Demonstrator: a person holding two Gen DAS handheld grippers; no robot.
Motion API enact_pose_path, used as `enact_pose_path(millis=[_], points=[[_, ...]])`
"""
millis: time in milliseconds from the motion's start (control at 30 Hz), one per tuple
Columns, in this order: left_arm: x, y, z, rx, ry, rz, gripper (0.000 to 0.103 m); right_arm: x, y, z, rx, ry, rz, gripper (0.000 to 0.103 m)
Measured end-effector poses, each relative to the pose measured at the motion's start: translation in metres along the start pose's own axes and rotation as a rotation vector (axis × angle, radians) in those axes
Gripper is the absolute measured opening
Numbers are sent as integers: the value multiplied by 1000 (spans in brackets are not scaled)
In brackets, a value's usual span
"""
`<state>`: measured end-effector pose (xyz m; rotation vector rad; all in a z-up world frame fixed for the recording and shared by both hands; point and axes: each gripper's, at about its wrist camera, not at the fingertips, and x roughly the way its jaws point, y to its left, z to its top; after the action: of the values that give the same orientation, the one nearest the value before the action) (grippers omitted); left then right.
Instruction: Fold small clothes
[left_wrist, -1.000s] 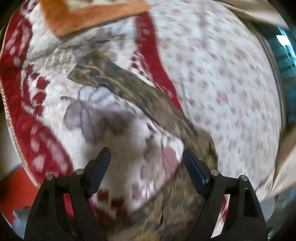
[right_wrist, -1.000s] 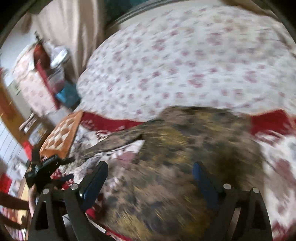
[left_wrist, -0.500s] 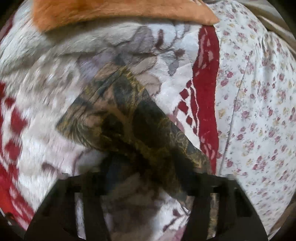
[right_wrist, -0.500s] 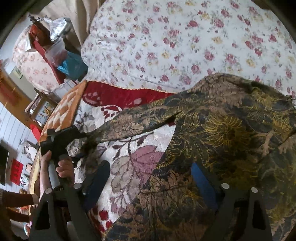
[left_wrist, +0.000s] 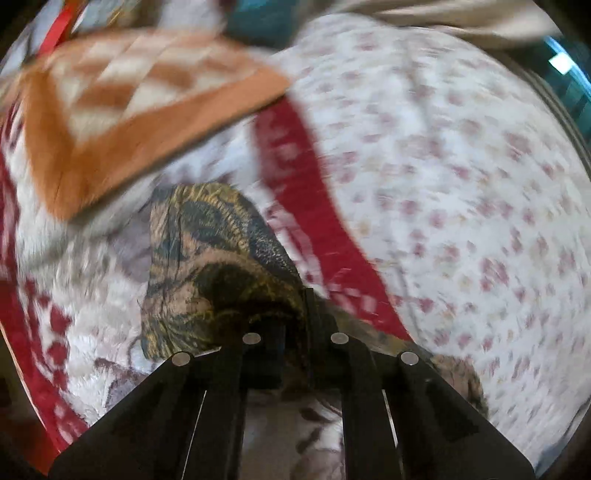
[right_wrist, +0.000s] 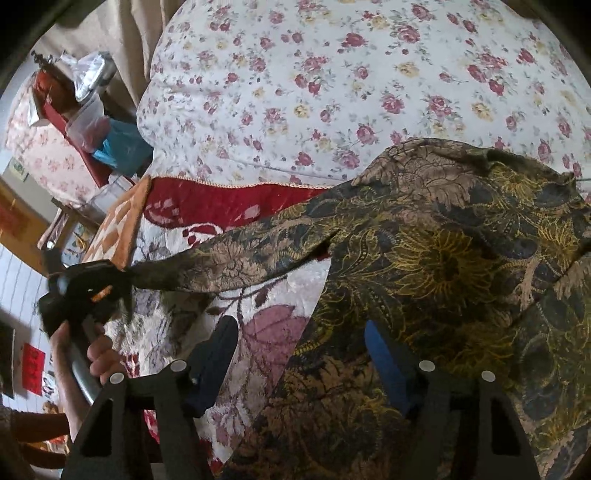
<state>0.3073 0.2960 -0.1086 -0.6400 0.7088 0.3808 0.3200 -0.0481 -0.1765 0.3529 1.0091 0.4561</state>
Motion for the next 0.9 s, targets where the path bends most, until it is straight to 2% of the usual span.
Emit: enact_pose_path(millis=[100, 200, 300, 500, 667, 800, 900], points=[[-23, -39, -20, 161, -35, -61, 6, -7, -15, -1, 42, -8, 7, 70], [-36, -68, -43, 253, -15, -133, 6, -16, -39, -1, 106, -14, 14, 70], [-46, -100, -71, 350, 40, -231, 6, -27, -66, -4, 163, -29, 7, 70], [-63, -154, -125, 552, 121, -343, 6, -51, -123, -7, 276, -71, -7, 70], [-66, -185, -169, 722, 264, -466, 6, -70, -165, -16, 380, -109, -5, 70], [-64, -205, -210, 913, 328, -449, 6, -79, -179, -27, 412, -125, 29, 70], [-62, -209, -229, 996, 386, -470, 6, -79, -183, -33, 415, -125, 47, 70]])
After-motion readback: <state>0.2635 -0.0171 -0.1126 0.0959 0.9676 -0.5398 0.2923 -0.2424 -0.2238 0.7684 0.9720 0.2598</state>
